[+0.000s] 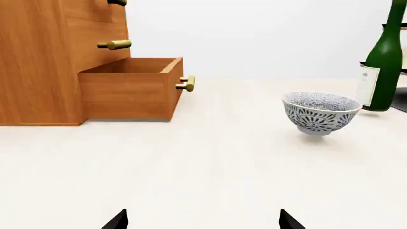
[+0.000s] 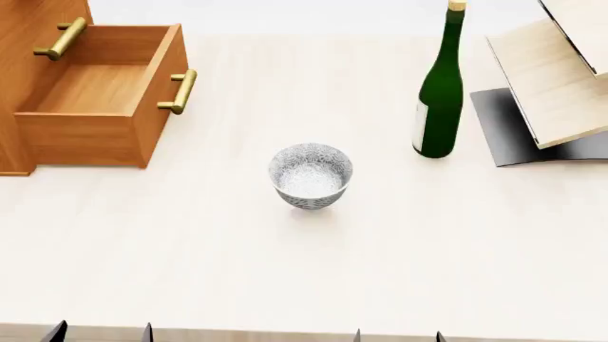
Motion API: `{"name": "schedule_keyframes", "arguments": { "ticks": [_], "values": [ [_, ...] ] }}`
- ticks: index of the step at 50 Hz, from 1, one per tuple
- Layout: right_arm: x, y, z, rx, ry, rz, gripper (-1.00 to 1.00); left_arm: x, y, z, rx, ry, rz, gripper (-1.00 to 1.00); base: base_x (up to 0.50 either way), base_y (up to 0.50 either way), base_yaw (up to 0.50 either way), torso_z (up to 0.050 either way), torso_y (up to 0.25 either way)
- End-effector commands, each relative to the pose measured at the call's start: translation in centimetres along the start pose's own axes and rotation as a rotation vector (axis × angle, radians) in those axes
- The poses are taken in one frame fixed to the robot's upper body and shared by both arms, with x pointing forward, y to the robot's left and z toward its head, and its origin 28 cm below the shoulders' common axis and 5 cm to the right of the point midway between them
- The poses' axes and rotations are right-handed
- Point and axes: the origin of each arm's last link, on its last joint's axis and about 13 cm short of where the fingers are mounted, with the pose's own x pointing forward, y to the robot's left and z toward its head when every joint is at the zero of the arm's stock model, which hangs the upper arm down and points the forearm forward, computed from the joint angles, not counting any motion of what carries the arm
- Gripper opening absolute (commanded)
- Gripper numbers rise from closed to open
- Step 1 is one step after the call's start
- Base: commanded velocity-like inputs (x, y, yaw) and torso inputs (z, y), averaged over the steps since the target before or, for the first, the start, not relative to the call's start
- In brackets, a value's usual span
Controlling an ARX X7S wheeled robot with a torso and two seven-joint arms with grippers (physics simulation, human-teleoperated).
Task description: Close the bottom drawer of the cabinet.
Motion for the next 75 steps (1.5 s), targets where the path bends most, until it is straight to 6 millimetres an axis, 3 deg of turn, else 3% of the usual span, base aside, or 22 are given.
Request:
{"name": "schedule_keyframes", "arguments": {
  "ticks": [1,22,23,24,62,63,64,75],
  "values": [
    [0.3,0.2,-0.3,-0.018,0.023,0.022,1.00,-0.1,0.2,0.5,0.073,-0.086,0.014,1.00,0.00,0.00,0.00,0.000,0.000],
    [0.5,0.1,-0.4,-0.020,0.035,0.023,1.00,-0.4,-0.4,0.1,0.194,-0.145,-0.035,1.00,0.00,0.00,0.00,0.000,0.000],
    [1.6,3.1,-0.4,-0.007,-0.082,0.001,1.00,2.9,-1.0,0.5,0.106,-0.126,-0.030,1.00,0.00,0.00,0.00,0.000,0.000],
    [0.5,0.1,-0.2,-0.021,0.012,0.021,1.00,-0.4,-0.4,0.2,0.184,-0.153,-0.043,1.00,0.00,0.00,0.00,0.000,0.000],
    [0.6,-0.1,-0.5,0.035,0.067,0.027,1.00,-0.1,-1.0,0.7,0.272,-0.135,0.029,1.00,0.00,0.00,0.00,0.000,0.000],
    [0.6,-0.1,-0.6,0.037,0.067,0.029,1.00,-0.1,-1.1,0.8,0.159,-0.122,0.035,1.00,0.00,0.00,0.00,0.000,0.000],
    [0.6,-0.1,-0.6,0.033,0.067,0.027,1.00,-0.1,-1.0,0.8,0.255,-0.131,0.032,1.00,0.00,0.00,0.00,0.000,0.000],
    [0.6,-0.1,-0.7,0.031,0.072,0.030,1.00,-0.1,-0.8,1.0,0.250,-0.143,0.047,1.00,0.00,0.00,0.00,0.000,0.000]
  ]
}}
